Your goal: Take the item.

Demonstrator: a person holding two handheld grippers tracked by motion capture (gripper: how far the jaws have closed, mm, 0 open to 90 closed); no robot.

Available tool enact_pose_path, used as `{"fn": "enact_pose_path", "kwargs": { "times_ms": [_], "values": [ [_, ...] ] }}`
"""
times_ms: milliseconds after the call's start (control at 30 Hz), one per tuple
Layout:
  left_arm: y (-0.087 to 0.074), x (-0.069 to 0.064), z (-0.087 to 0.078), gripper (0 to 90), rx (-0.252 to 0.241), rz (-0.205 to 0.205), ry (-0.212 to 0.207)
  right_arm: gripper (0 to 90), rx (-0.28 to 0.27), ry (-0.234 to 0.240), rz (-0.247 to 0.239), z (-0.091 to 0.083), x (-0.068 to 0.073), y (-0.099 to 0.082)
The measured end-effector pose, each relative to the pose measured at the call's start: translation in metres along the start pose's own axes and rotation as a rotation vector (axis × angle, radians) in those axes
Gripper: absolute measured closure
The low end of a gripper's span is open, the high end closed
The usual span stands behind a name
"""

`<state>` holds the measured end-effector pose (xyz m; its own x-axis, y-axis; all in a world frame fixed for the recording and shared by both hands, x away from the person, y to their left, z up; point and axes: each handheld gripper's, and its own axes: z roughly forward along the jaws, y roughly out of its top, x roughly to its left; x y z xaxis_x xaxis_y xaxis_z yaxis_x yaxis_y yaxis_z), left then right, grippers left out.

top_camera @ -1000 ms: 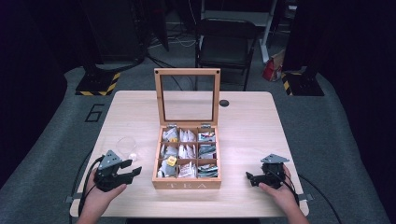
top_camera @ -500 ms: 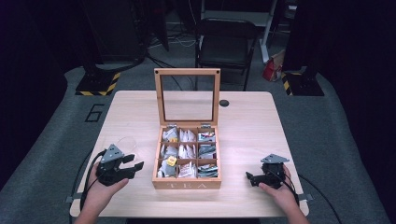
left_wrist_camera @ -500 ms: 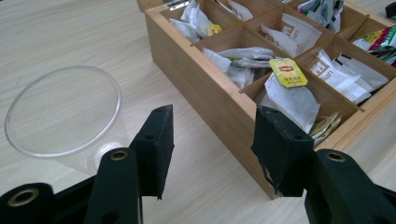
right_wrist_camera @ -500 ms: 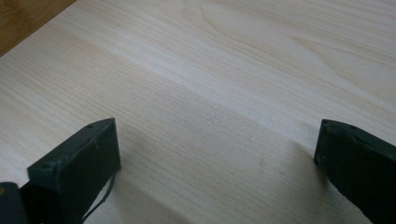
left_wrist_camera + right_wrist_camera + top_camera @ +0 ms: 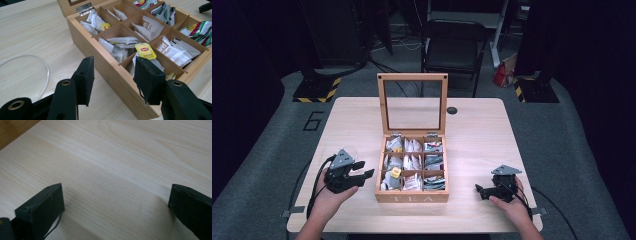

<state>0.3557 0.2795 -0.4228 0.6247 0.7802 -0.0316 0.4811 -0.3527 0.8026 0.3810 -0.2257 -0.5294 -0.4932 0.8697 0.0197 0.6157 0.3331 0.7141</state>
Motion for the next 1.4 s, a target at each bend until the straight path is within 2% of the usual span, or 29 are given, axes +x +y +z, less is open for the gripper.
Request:
{"fn": "enact_pose_path", "kwargs": {
  "times_ms": [167,533,1067,1400],
  "values": [
    [0.006,-0.003,0.006,50.5,-0.014,0.003,-0.008,0.0,0.000,0.001,0.001,0.000,0.000,0.000],
    [0.012,-0.008,0.014,52.1,-0.006,0.018,-0.036,0.0,-0.001,0.003,-0.003,0.000,0.000,0.000],
    [0.011,-0.015,0.031,54.5,0.012,0.019,-0.065,0.0,-0.001,0.004,-0.003,0.000,0.000,0.000],
    [0.008,-0.019,0.043,58.6,0.029,0.015,-0.100,0.0,-0.001,0.006,-0.009,0.000,-0.001,0.000]
  ]
}}
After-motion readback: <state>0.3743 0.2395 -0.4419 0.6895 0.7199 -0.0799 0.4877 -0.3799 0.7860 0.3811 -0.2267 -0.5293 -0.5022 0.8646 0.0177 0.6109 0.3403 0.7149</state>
